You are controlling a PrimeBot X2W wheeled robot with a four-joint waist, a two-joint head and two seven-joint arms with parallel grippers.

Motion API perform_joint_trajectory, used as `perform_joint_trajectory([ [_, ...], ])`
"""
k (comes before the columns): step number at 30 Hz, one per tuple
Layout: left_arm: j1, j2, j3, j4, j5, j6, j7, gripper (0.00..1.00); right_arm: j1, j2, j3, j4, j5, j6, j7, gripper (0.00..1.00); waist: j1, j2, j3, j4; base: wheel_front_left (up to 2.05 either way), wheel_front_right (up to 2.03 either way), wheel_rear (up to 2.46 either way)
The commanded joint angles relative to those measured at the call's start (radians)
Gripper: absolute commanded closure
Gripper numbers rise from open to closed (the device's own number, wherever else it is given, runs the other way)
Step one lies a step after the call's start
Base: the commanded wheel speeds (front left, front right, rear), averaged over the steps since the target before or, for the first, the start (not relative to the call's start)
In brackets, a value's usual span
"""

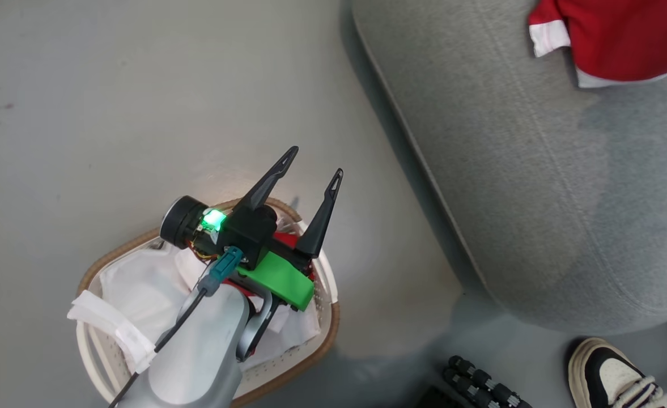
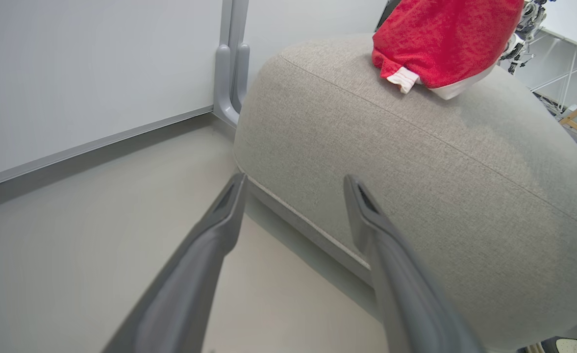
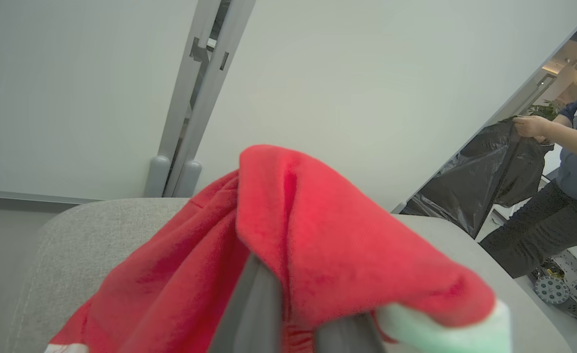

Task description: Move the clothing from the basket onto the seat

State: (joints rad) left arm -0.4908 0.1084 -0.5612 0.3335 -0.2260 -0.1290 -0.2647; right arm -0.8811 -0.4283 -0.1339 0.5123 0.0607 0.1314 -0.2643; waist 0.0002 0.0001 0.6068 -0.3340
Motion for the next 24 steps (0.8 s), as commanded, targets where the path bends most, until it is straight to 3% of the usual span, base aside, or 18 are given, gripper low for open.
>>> perform_joint_trajectory([
  [1, -0.016, 0.002, 0.004, 0.004, 0.009, -0.002, 0.001, 0.00, 0.027, 0.021, -0.020, 0.039, -0.011, -0.001, 0.000, 0.90, -0.0002, -0.0001, 0.033, 0.040, 0.00, 0.00, 0.00],
  [2, -0.014, 0.001, 0.006, 0.006, 0.009, -0.002, 0.001, 0.00, 0.038, 0.035, -0.034, 0.064, -0.011, -0.001, 0.000, 0.85, -0.0002, -0.0001, 0.033, 0.044, 0.00, 0.00, 0.00],
  [4, -0.008, 0.000, 0.011, 0.009, 0.007, -0.002, 0.001, 0.00, 0.050, 0.049, -0.069, 0.108, -0.025, -0.001, 0.000, 0.65, -0.0002, -0.0001, 0.032, 0.049, 0.00, 0.00, 0.00],
  [5, -0.005, 0.000, 0.014, 0.011, 0.007, -0.002, 0.001, 0.00, 0.063, 0.059, -0.084, 0.132, -0.032, -0.001, 0.000, 0.46, -0.0002, -0.0001, 0.030, 0.051, 0.00, 0.00, 0.00],
  [6, -0.002, 0.000, 0.014, 0.013, 0.006, -0.002, 0.001, 0.00, 0.078, 0.070, -0.095, 0.150, -0.037, -0.001, 0.000, 0.00, -0.0002, -0.0001, 0.026, 0.051, 0.00, 0.00, 0.00],
  [17, 0.046, -0.018, 0.042, 0.021, -0.005, -0.002, 0.001, 0.00, 0.284, 0.139, -0.203, 0.187, -0.064, -0.001, 0.000, 0.00, -0.0002, -0.0001, -0.082, 0.046, 0.00, 0.00, 0.00],
  [24, 0.094, -0.035, 0.088, 0.029, 0.002, -0.002, 0.001, 0.00, 0.420, 0.177, -0.196, 0.164, -0.055, -0.001, 0.000, 0.00, -0.0002, -0.0001, -0.163, 0.056, 0.00, 0.00, 0.00],
])
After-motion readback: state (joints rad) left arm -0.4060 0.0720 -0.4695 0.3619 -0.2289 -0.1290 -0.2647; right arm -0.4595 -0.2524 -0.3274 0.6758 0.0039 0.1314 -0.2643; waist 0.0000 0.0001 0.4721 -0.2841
